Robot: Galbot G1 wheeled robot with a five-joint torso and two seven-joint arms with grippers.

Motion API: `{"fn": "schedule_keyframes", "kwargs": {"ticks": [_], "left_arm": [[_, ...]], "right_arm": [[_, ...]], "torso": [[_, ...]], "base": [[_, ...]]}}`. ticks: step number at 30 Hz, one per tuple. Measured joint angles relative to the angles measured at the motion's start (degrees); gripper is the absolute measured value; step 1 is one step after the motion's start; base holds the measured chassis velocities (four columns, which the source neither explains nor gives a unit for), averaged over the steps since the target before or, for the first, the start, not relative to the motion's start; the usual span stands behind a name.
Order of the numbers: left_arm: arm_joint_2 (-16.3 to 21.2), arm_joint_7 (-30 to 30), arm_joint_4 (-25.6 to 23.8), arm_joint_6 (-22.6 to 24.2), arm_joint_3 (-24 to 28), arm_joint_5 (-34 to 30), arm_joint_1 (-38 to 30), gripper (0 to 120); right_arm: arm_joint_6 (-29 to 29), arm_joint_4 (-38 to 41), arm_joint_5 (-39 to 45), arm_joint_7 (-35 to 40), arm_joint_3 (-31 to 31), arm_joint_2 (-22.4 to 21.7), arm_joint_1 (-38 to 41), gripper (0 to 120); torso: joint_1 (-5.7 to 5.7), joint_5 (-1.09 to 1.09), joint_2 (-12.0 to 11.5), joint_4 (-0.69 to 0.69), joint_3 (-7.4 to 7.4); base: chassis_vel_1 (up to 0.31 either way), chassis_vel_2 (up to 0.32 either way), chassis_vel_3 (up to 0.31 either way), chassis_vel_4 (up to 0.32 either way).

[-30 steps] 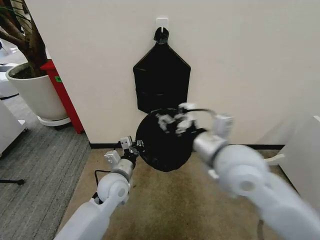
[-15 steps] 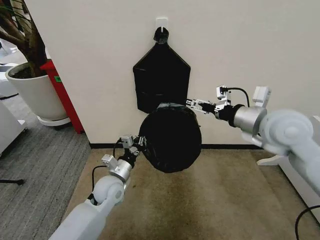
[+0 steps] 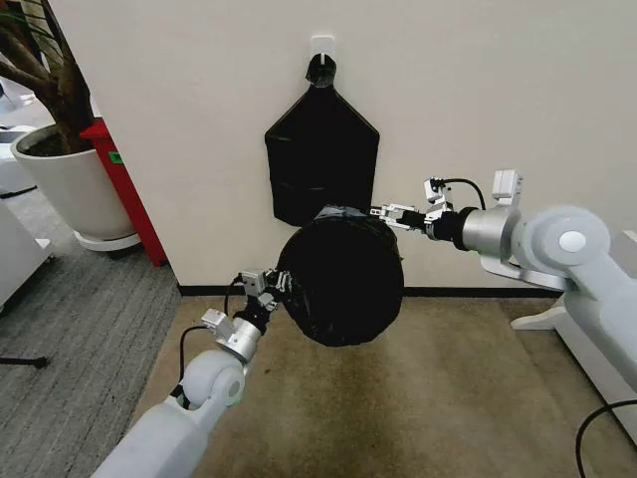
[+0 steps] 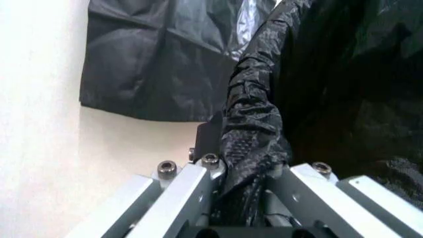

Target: Place the garbage bag over the trash bin.

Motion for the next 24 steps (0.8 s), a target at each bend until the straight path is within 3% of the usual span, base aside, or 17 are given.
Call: {"fn": "schedule_keyframes", "kwargs": {"ticks": [13, 24], "left_arm": [[0.72, -0.23, -2.16, 0.39, 0.28, -0.73, 0.20, 2], [0.05, -1.64, -1.11, 2.76, -0.12, -4.87, 0.41, 2]], "right_arm": [[-0.27, -6.15, -8.16, -0.51, -1.21, 2.25, 0.35, 100], [3.72, 0.58, -2.41, 2.55, 2.07, 1.48, -2.43, 100]], "torso": [[0.00, 0.00, -0.01, 0.00, 0.00], [0.00, 0.01, -0.01, -0.01, -0.01]], "base": [[0.000, 0.000, 0.000, 0.000], [0.000, 0.000, 0.000, 0.000]]}}
